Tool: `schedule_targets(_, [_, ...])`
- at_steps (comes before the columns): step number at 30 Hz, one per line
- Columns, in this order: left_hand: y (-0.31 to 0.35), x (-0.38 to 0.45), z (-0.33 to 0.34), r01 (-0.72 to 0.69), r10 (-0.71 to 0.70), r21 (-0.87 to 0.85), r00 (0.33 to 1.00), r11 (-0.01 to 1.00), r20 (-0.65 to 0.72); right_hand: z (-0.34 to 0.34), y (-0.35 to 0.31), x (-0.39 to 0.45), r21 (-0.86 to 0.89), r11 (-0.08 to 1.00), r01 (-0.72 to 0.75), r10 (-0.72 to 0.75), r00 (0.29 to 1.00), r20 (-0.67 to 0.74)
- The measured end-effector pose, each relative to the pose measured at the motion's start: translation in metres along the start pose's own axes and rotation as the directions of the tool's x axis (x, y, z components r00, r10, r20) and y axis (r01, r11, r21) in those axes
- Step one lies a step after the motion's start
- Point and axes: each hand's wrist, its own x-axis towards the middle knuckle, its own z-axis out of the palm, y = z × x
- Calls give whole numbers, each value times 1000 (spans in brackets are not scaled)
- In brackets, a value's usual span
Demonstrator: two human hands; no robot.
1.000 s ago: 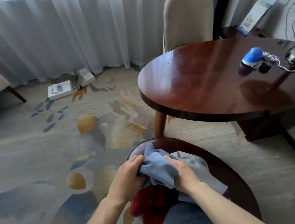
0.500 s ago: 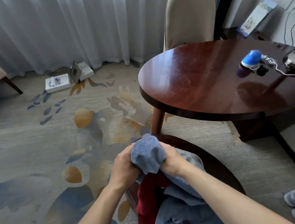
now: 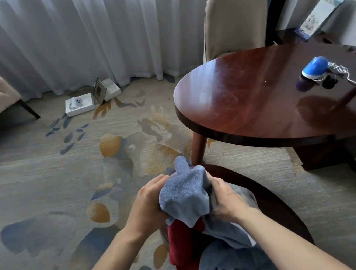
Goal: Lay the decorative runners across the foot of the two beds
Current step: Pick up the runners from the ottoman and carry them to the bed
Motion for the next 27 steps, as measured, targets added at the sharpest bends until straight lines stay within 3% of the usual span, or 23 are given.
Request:
schedule_targets(4, [3,-1,-28,-31,33,55,998,998,-45,15,-11,14,116,992,42,-51,996,75])
schedule_targets(6, [0,-2,-43,-22,28,96,998,995,-61,23,-22,20,63,996,56,-66,986,155])
schedule_targets(8, [-8,-7,-56,12,-2,145,998,989,-67,30,-34,22,63,997,37,-46,990,132])
schedule_targets(11, [-21,-18,-72,91,-73,234,994,968,-85,35,-49,21,266,964,9,-28,997,68])
schedule_targets(18, [-30,-52,-63,254,-231,310,967,916,-108,17,-113,20,470,875,115,-113,993,-32])
schedule_targets(20, [-27,-60,-56,300,-272,307,953,903,-130,16,-135,11,563,820,101,-143,989,30])
schedule_targets(24, [-19,-82,-57,413,-360,279,906,867,-222,15,-170,-6,804,594,-21,-206,962,178])
schedule_targets(27, [-8,-111,-60,483,-407,271,866,833,-292,13,-189,-22,840,501,-209,-278,880,385])
